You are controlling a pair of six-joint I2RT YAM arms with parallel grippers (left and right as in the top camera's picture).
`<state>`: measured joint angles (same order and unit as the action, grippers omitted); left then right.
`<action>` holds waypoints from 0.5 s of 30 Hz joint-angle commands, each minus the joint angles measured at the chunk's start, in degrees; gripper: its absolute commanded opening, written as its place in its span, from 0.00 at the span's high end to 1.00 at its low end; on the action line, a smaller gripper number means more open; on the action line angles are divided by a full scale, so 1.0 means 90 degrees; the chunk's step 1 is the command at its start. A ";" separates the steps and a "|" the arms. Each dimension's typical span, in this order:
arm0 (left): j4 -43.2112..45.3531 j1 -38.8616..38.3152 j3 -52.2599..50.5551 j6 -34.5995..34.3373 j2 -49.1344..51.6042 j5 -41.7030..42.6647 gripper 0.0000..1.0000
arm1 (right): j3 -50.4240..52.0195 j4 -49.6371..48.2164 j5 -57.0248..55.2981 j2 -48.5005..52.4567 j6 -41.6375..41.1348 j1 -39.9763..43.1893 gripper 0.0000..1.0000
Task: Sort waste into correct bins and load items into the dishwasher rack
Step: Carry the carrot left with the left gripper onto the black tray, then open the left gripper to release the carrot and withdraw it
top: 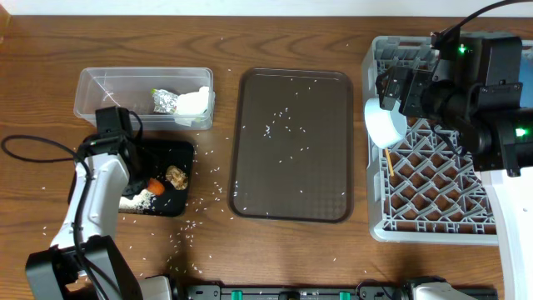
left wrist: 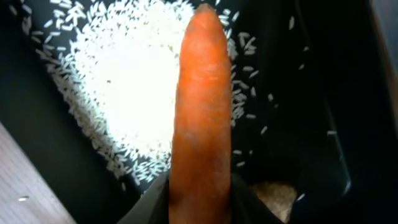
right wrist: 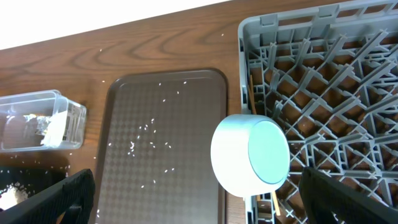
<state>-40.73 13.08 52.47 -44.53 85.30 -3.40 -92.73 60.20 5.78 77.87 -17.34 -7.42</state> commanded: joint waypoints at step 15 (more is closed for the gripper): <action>-0.0991 0.0012 0.1695 0.3130 -0.1098 0.2195 0.31 | 0.0005 -0.0299 0.0083 -0.0476 0.0219 0.0041 0.01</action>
<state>-48.21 13.08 61.63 -28.25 79.64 8.73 -92.68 58.30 5.82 76.97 -17.26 -7.42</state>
